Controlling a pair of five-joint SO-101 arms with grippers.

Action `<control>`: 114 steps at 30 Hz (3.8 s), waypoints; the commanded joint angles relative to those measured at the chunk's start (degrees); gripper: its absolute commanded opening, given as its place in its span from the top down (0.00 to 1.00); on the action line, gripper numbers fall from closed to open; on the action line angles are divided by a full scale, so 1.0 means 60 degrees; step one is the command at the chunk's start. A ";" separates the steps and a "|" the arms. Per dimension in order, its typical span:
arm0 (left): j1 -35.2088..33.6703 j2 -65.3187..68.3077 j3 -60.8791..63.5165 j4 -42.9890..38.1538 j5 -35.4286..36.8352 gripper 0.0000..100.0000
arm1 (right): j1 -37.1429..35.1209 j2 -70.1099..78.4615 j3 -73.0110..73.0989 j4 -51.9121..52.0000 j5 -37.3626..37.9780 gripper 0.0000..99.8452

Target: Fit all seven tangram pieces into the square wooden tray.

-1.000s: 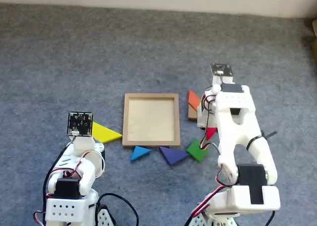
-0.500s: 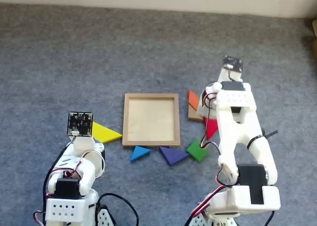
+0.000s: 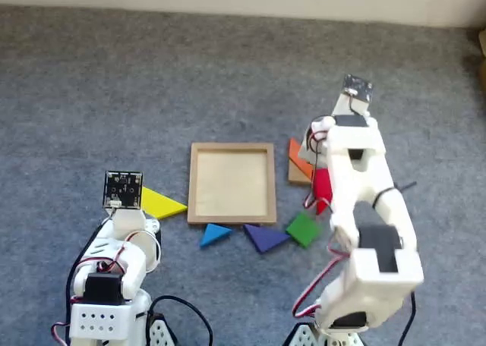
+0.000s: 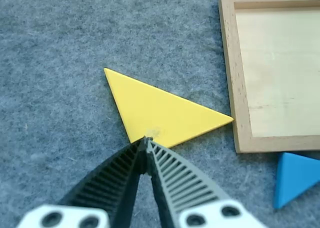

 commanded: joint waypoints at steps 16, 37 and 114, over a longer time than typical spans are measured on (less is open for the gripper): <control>0.0081 -0.0227 0.0212 0.0073 -0.0073 0.99 | 0.0681 0.1927 -0.2484 0.3685 -0.0205 0.65; 0.0081 -0.0227 0.0212 0.0073 -0.0073 0.99 | 0.0359 0.2000 -0.3451 0.3026 -0.0337 0.65; 0.0081 -0.0227 0.0212 0.0073 -0.0073 0.99 | -0.0007 0.0857 -0.4125 0.4696 0.1011 0.85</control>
